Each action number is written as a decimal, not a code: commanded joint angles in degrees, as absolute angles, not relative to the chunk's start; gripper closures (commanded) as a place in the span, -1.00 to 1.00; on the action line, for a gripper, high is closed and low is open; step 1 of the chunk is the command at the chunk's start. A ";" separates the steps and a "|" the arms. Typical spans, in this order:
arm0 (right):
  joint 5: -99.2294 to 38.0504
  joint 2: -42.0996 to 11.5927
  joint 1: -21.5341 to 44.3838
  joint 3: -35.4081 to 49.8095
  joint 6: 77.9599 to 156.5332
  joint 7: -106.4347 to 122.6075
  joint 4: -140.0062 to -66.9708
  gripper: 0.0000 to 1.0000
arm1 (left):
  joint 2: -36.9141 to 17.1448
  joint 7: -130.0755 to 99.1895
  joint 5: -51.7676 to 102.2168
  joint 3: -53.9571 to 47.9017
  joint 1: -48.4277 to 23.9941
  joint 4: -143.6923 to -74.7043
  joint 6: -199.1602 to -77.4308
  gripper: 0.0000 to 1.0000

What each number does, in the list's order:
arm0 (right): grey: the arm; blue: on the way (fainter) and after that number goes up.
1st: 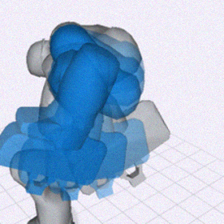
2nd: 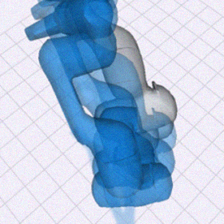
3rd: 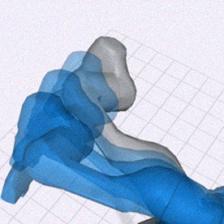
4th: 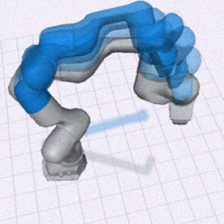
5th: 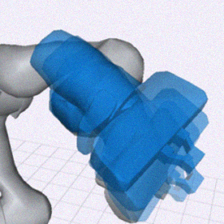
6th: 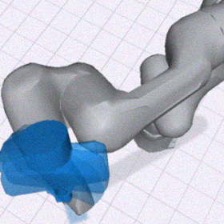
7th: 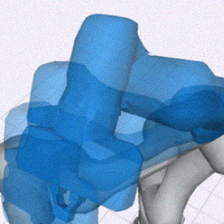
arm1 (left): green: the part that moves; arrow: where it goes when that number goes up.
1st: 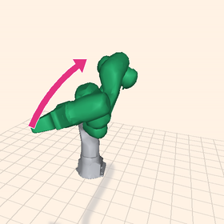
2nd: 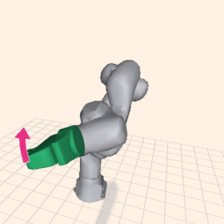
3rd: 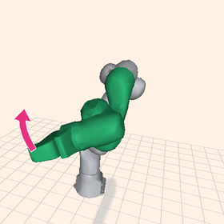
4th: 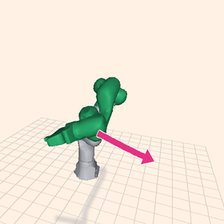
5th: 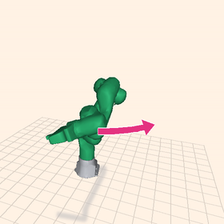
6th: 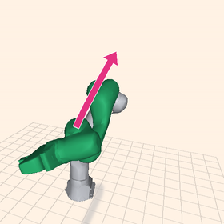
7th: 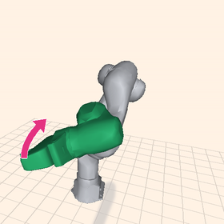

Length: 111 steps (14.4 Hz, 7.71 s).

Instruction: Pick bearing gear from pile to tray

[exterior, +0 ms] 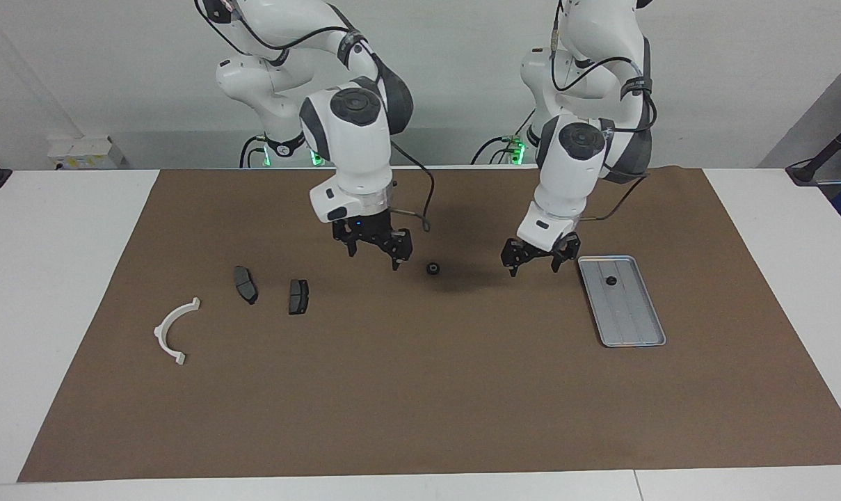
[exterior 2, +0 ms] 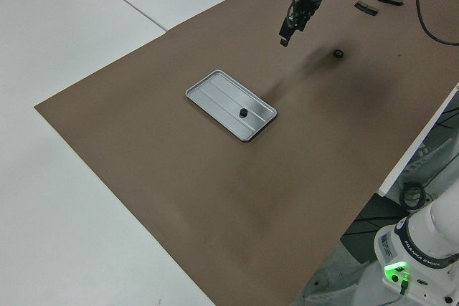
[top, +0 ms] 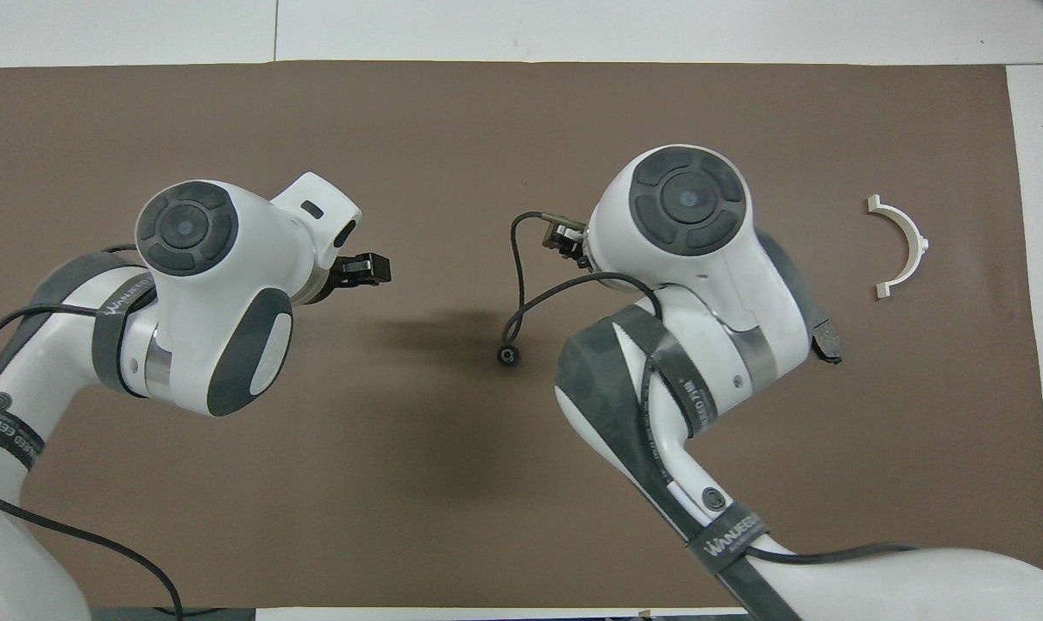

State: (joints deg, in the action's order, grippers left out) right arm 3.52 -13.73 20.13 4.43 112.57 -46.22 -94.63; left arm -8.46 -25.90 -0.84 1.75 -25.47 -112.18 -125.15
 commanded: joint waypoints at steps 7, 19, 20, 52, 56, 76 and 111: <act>3.16 -10.11 6.69 5.10 107.84 -18.65 -95.01 -1.00 | -10.54 -39.53 -1.76 2.81 -37.51 -110.66 -125.86 -1.00; 3.16 -10.11 1.93 5.10 107.75 -11.95 -95.54 -1.00 | -21.09 -48.60 -1.85 2.81 -46.49 -107.66 -130.33 -1.00; 3.16 -10.11 1.85 5.01 107.58 -11.95 -95.54 -1.00 | -21.09 -48.60 -1.93 2.81 -46.67 -108.01 -130.95 -1.00; -0.43 4.30 -0.26 5.10 97.57 -5.54 -99.32 -1.00 | -21.01 -48.25 -5.97 3.16 -44.92 -106.90 -129.66 1.00; -1.23 8.08 -0.44 5.10 94.75 -5.54 -100.28 -1.00 | -14.70 -40.90 -6.07 3.08 -36.23 -105.47 -125.26 1.00; -2.90 5.10 -1.93 5.01 95.89 -2.90 -99.32 -1.00 | -16.43 9.58 1.93 3.08 -0.97 -110.39 -133.32 1.00; -3.60 3.69 5.25 -1.12 90.26 -2.29 -93.34 -1.00 | -8.46 -9.73 1.93 2.46 -3.43 -114.08 -139.85 -1.00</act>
